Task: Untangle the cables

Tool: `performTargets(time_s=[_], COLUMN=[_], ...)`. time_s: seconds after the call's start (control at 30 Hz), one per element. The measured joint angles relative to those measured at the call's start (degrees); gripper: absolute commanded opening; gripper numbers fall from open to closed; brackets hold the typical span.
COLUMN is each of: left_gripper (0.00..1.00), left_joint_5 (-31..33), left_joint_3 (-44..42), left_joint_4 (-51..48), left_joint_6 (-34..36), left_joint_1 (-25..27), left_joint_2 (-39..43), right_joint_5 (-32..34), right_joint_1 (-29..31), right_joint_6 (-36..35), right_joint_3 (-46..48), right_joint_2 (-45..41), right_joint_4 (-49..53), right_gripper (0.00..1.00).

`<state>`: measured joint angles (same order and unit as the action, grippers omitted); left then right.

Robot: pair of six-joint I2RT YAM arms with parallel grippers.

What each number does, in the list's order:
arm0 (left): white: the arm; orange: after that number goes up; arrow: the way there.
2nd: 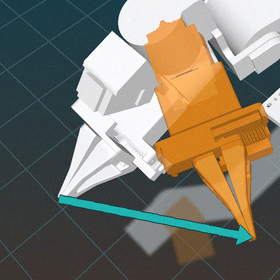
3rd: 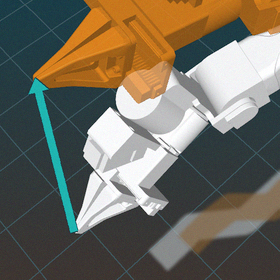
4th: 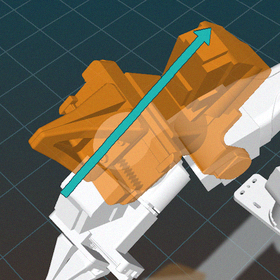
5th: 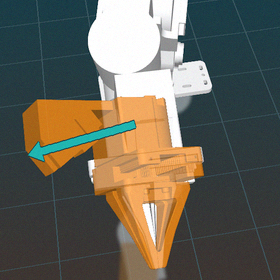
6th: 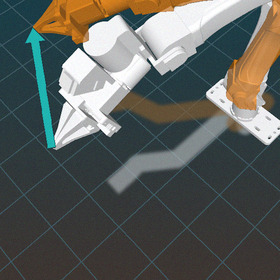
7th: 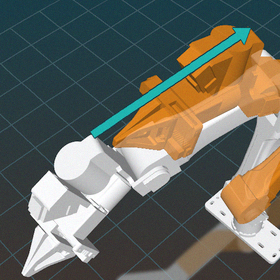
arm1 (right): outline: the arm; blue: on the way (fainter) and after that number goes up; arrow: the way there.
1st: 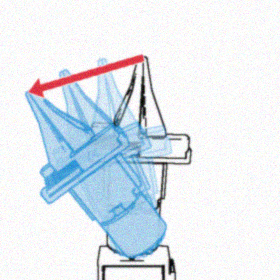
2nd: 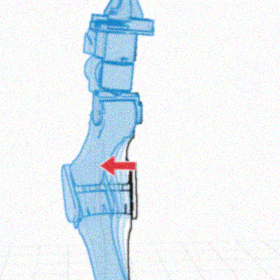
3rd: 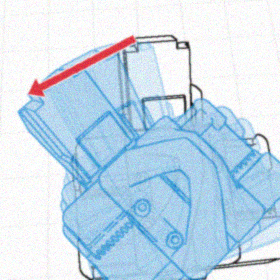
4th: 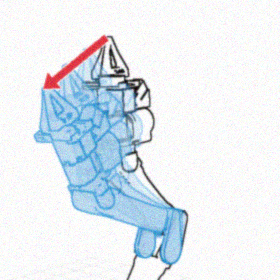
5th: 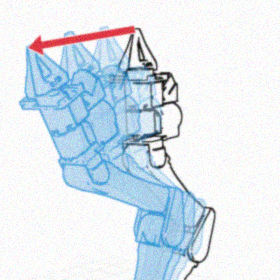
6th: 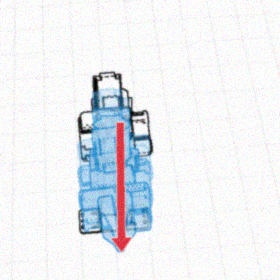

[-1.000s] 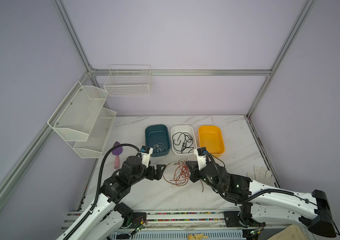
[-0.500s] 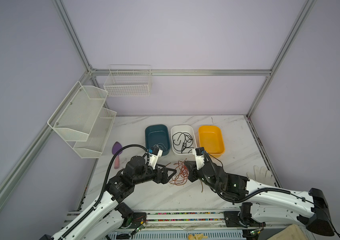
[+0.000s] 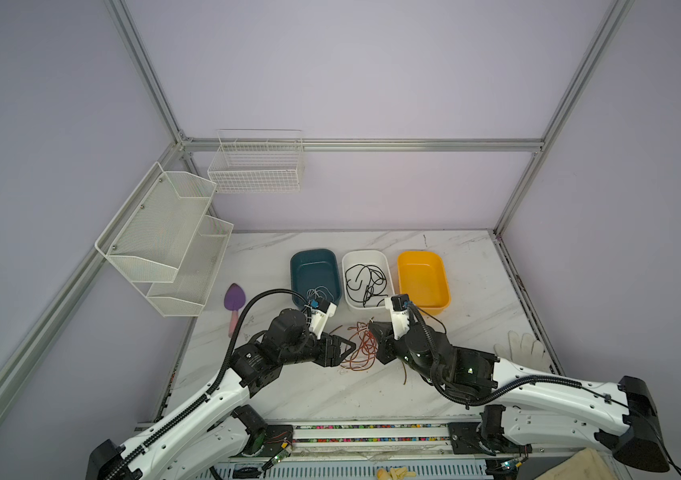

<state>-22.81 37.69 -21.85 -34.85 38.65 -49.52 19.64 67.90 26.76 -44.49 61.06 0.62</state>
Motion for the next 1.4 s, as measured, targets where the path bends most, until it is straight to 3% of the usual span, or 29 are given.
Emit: performTargets(time_s=[0.23,0.57,1.0,1.4], left_gripper=[0.41,0.28,0.0,0.0], left_joint_5=[0.7,0.7,0.2,-2.1], left_joint_3=[0.0,0.0,0.1,4.1], left_joint_4=[0.0,0.0,-0.1,-1.3], left_joint_6=[0.1,0.4,1.0,-2.7], left_joint_1=[0.1,0.1,0.4,0.5], left_joint_2=[-1.7,-3.1,-3.1,1.6], right_joint_5=[-0.6,-0.7,-0.4,1.6], right_joint_1=[0.0,0.0,0.0,0.0], right_joint_6=[0.6,1.0,2.0,5.9], right_joint_3=[0.2,0.3,3.0,9.2], right_joint_2=[0.4,1.0,1.3,4.0], right_joint_4=[-0.2,-0.8,-2.1,-6.5], right_gripper=[0.0,0.0,0.0,0.0])
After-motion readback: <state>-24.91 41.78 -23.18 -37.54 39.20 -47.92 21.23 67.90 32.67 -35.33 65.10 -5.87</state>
